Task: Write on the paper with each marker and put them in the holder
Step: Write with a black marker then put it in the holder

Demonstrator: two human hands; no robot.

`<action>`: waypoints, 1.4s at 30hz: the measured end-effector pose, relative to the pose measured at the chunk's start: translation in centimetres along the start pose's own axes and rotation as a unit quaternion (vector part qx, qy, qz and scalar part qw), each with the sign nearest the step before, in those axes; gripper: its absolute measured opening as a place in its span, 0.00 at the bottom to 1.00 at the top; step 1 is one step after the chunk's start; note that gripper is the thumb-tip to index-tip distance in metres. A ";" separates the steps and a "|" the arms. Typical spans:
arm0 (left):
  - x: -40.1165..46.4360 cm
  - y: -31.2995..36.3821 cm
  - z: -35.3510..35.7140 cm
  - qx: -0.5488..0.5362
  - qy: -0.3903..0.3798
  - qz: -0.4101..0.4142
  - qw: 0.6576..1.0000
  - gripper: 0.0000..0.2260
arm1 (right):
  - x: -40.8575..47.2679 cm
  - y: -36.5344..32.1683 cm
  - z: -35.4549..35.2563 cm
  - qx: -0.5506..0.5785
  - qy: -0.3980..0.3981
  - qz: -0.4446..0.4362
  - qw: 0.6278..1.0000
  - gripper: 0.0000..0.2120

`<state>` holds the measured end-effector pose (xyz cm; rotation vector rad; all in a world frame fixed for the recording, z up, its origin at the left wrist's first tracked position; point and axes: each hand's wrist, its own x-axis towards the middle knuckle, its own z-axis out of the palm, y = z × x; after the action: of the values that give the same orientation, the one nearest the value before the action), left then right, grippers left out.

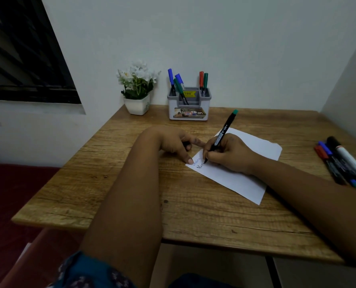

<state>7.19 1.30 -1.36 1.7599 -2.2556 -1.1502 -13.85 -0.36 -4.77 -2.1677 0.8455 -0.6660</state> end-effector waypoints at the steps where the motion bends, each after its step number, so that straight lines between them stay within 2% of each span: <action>1: 0.0 0.0 0.0 -0.001 -0.001 0.001 1.000 0.30 | 0.0 0.0 0.0 -0.002 0.000 -0.002 1.000 0.09; 7: 0.0 0.1 0.0 -0.005 0.002 -0.005 1.000 0.30 | 0.1 0.2 0.0 -0.003 0.004 -0.001 1.000 0.03; 18: 0.1 -0.1 0.0 -0.003 0.000 0.001 1.000 0.31 | 0.3 0.6 0.1 -0.032 0.031 -0.003 0.999 0.07; 21: 0.0 -0.1 0.0 -0.001 -0.001 0.005 1.000 0.30 | 0.3 0.9 0.0 -0.012 0.049 0.011 0.999 0.04; 28: -0.2 0.1 0.0 0.000 0.000 0.002 1.000 0.31 | 0.4 0.8 0.1 -0.043 0.043 0.009 0.998 0.03; 35: -0.1 -0.1 0.1 -0.023 -0.007 0.009 1.000 0.29 | 0.6 1.0 0.2 -0.050 0.043 0.012 0.998 0.06; 37: 0.0 -0.1 0.0 -0.026 -0.003 0.005 1.000 0.29 | 0.6 1.1 0.1 -0.023 0.059 0.022 0.998 0.06; 40: 0.1 -0.1 -0.2 -0.008 -0.001 -0.001 1.000 0.31 | 0.8 1.0 -0.6 0.135 0.128 0.039 0.982 0.07; 42: 0.1 -0.2 -0.1 -0.036 0.008 0.000 0.999 0.30 | 1.1 0.8 -1.1 0.205 0.175 0.045 0.962 0.07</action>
<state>7.42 1.13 -1.44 1.7362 -2.1769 -1.1977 -14.09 -2.07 -4.48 -1.6539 0.8865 -1.0938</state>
